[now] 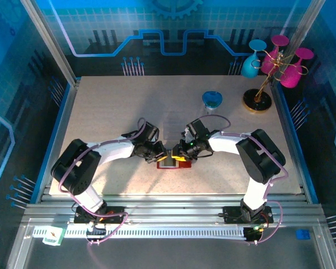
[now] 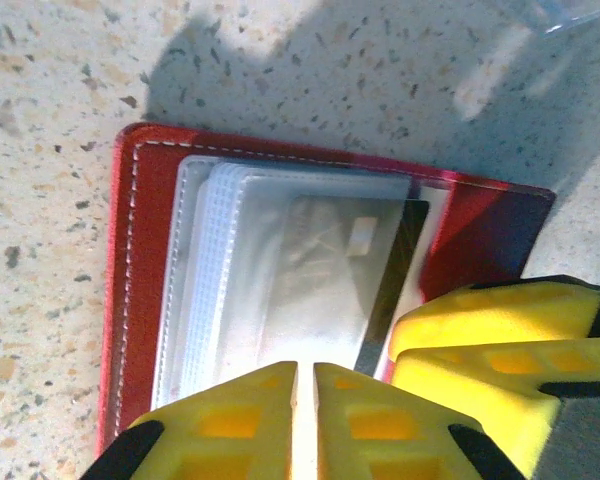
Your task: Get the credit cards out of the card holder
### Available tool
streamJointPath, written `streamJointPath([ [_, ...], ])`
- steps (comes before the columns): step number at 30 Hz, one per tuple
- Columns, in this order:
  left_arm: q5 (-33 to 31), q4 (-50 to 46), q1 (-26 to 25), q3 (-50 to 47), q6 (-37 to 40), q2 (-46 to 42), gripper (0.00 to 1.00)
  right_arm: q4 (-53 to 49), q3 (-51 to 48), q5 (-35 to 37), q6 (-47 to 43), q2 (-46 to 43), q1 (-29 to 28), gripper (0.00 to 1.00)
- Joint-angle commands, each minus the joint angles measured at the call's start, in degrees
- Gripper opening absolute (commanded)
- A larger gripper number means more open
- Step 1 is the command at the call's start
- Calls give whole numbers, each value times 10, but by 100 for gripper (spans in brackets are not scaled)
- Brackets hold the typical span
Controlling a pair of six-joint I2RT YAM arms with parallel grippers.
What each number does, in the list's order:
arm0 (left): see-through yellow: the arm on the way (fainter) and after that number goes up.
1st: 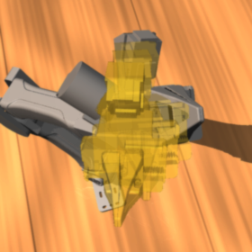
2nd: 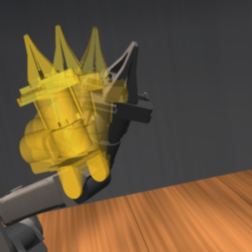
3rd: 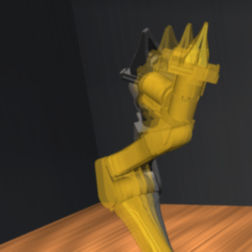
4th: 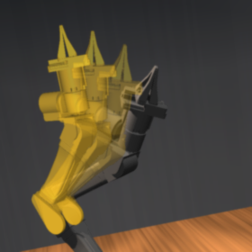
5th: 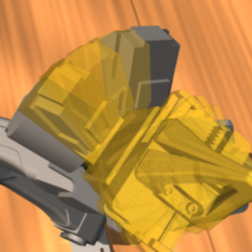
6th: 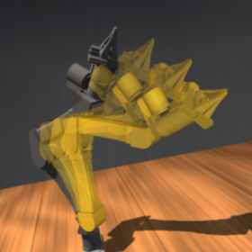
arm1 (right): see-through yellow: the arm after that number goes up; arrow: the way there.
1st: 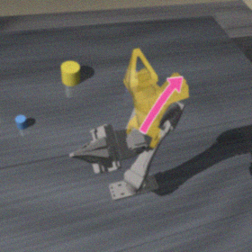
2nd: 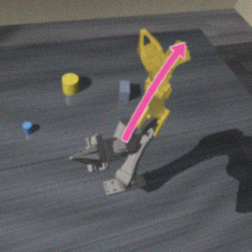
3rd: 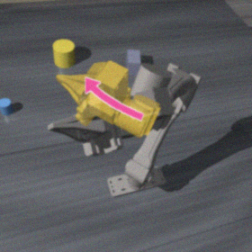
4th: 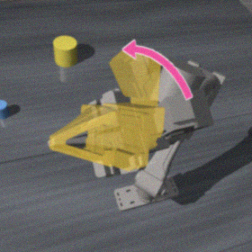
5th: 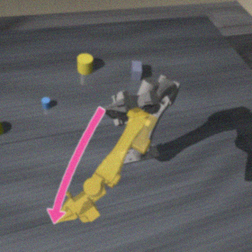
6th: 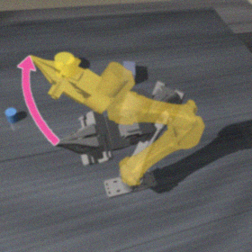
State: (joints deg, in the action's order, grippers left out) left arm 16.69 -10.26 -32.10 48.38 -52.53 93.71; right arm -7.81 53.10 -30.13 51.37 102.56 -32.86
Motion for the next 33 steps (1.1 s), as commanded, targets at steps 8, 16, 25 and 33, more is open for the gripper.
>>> streamJointPath([
  [8,-20,-54,8,5,18,-7,9,-25,22,4,-10,-24,0,28],
  [16,-14,-48,7,0,16,13,8,-21,20,-9,-19,-17,14,28],
  [25,-16,-46,7,-9,12,27,7,17,3,-33,-27,-1,23,28],
  [33,-15,-43,8,-13,11,30,7,67,-24,-55,-13,8,25,26],
])
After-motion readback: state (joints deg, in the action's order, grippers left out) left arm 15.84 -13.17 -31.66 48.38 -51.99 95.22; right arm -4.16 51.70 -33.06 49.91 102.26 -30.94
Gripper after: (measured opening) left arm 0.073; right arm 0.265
